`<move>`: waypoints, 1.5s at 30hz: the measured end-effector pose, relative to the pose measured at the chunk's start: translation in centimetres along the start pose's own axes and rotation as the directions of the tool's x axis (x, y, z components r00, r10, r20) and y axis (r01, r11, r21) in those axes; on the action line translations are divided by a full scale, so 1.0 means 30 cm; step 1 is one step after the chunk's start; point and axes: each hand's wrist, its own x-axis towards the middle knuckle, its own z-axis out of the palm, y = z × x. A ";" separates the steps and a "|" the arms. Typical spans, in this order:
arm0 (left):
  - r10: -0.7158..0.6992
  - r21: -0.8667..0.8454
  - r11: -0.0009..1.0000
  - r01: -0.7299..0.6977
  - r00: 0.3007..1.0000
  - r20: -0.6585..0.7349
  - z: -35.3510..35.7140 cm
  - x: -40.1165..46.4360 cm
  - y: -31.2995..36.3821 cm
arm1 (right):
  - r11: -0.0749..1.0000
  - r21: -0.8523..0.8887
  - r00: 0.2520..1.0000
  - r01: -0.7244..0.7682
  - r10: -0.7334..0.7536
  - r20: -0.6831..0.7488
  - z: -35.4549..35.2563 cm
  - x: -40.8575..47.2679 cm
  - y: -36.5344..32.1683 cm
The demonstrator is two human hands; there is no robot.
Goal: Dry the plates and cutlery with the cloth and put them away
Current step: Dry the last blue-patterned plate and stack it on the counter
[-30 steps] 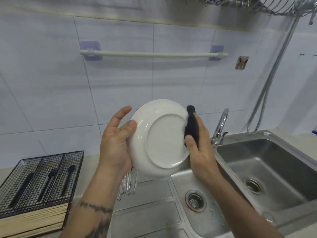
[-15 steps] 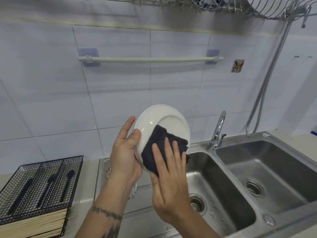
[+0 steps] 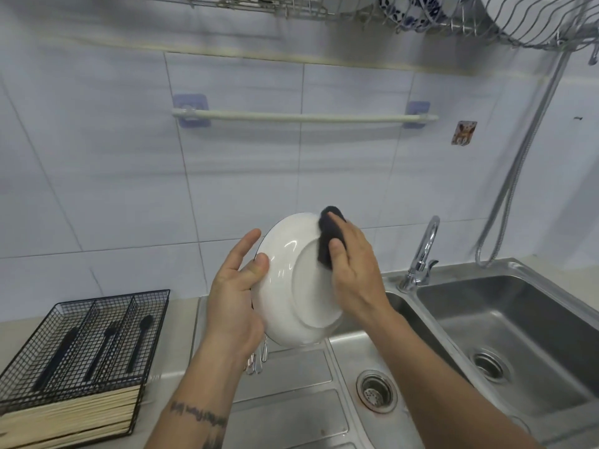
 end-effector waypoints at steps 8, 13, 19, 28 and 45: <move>-0.011 0.070 0.997 0.008 0.999 0.039 0.013 0.015 -0.004 | 0.928 -0.241 0.954 0.285 -0.251 0.161 0.070 -0.020 -0.084; 0.023 0.071 0.997 -0.020 0.999 -0.044 -0.008 0.021 -0.005 | 0.986 0.128 0.993 -0.107 0.098 0.073 0.049 0.019 0.009; 0.047 -0.060 0.997 -0.053 0.994 -0.100 -0.036 0.052 -0.005 | 0.783 0.410 0.874 -0.468 0.479 0.081 0.107 -0.134 0.072; 0.058 -0.165 0.983 -0.084 0.986 -0.155 0.002 0.077 -0.038 | 0.970 0.202 0.989 -0.134 0.144 -0.034 0.232 -0.313 -0.088; -0.031 -0.141 0.990 0.019 0.996 -0.084 -0.076 0.050 -0.009 | 0.912 -0.246 0.918 0.329 -0.247 0.310 0.138 0.006 -0.074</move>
